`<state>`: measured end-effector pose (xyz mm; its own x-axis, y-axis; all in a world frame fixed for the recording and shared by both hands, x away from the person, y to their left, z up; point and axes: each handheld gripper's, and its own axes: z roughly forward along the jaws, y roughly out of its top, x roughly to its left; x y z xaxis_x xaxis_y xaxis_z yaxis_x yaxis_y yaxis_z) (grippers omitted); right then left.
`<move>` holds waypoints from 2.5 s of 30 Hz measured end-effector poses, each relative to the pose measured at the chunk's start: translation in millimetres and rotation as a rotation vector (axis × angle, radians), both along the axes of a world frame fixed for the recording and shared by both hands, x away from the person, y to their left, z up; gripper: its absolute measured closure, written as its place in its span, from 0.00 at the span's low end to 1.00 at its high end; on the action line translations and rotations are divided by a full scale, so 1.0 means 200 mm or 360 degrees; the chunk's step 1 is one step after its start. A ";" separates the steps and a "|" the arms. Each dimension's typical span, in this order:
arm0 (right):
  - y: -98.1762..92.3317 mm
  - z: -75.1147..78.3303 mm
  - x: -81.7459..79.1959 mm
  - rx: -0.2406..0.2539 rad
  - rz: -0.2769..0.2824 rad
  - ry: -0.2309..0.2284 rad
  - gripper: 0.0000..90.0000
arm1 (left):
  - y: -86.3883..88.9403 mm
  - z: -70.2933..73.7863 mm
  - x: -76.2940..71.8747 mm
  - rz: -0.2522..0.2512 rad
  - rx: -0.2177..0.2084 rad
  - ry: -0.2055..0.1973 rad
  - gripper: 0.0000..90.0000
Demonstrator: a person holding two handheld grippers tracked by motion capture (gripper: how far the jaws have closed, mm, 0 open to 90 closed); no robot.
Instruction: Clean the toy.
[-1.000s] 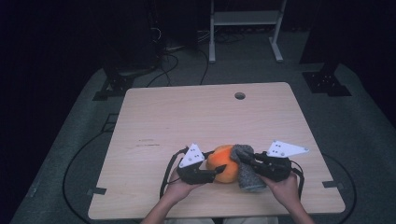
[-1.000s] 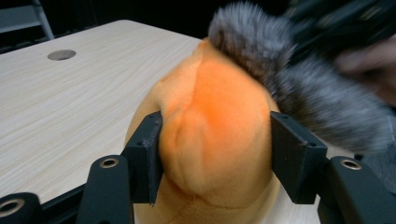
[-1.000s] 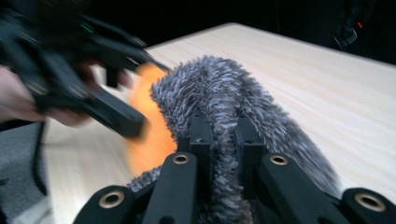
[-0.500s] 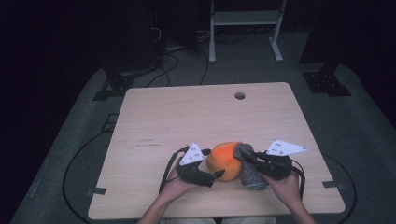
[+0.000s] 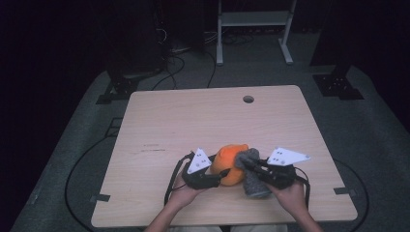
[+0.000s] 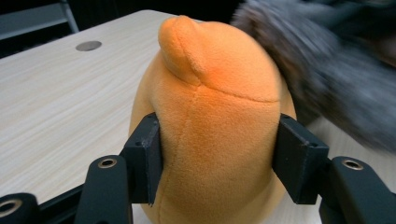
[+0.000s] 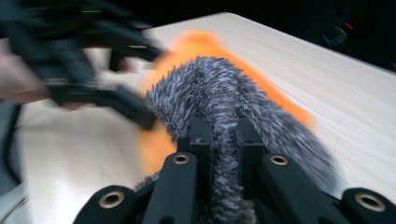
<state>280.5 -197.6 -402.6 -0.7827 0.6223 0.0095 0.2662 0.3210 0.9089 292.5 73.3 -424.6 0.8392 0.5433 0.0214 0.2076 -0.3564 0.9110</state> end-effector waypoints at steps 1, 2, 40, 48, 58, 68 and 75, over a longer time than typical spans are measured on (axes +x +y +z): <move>-0.03 -0.01 0.02 0.0013 -0.0036 0.0032 0.89 | 0.00 0.00 -0.01 -0.0019 0.0009 -0.0003 0.45; -0.05 -0.02 0.03 0.0036 -0.0066 0.0076 0.89 | 0.00 0.00 -0.01 -0.0035 0.0019 -0.0006 0.45; 0.03 0.09 -0.06 0.0120 0.0255 0.0031 0.89 | -0.08 0.03 -0.09 -0.0149 0.0245 -0.0386 0.41; -0.02 0.01 0.00 0.0049 0.0115 0.0087 0.89 | -0.08 -0.02 -0.07 -0.0320 0.0254 -0.0199 0.37; -0.08 -0.02 0.04 0.0007 0.0112 0.0179 0.89 | -0.04 -0.03 0.00 -0.0295 0.0168 0.0019 0.09; 0.01 0.04 -0.02 0.0007 0.0340 0.0083 0.89 | -0.02 -0.03 -0.01 -0.0366 0.0160 0.0048 0.33; -0.08 -0.01 0.03 0.0047 0.0300 0.0186 0.89 | 0.01 -0.02 0.06 -0.0319 0.0041 0.0192 0.12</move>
<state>285.6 -213.6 -405.1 -0.8777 0.4631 0.1231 0.3081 0.3486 0.8852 304.7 74.9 -429.4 0.9275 0.3664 -0.0743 0.2375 -0.4241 0.8739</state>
